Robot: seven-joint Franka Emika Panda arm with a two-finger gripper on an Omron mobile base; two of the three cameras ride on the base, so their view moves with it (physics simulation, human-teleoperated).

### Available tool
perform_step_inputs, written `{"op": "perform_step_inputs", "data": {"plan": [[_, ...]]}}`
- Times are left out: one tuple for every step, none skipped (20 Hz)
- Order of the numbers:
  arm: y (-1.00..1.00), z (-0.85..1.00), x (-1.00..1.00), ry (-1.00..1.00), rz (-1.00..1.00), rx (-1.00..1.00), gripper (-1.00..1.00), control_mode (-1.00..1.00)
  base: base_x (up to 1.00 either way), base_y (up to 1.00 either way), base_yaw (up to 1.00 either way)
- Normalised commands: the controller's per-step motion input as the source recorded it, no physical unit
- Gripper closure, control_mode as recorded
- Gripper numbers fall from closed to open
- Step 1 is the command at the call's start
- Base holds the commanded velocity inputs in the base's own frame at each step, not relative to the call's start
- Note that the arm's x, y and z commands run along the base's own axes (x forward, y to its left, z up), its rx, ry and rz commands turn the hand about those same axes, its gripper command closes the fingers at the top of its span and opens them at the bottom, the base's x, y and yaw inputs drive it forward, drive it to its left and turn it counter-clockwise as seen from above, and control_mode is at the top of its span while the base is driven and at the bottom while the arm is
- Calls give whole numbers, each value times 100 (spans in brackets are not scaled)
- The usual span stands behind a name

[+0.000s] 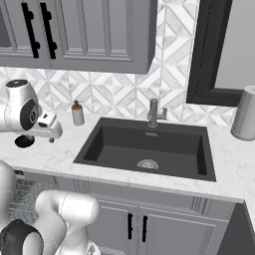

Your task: Pick up the cup and bowl from the counter, place them in the dishwasher, and close the dishwasher door.

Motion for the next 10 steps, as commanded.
{"op": "perform_step_inputs", "data": {"plan": [[97, -7, 14, 1, -13, -12, -100, -100, 0, 0, 0], [91, -1, 19, 6, -11, -9, -100, -100, 0, 0, 0], [79, 0, 21, 16, -10, -6, -100, -100, 0, 0, 0], [64, 0, 9, 13, -8, -4, -100, -100, 0, 0, 0], [63, 0, 18, 17, -5, -3, -100, -100, 0, 0, 0], [69, 0, 16, 15, -5, -4, -100, -100, 0, 0, 0], [91, 0, 26, 20, -8, -7, -100, -100, 0, 0, 0], [94, 0, 25, 16, -9, -10, -100, -100, 0, 0, 0], [93, 0, 34, 17, -8, -10, -100, -100, 0, 0, 0], [74, -4, 31, 15, -6, -6, -100, -100, 0, 0, 0]]}}
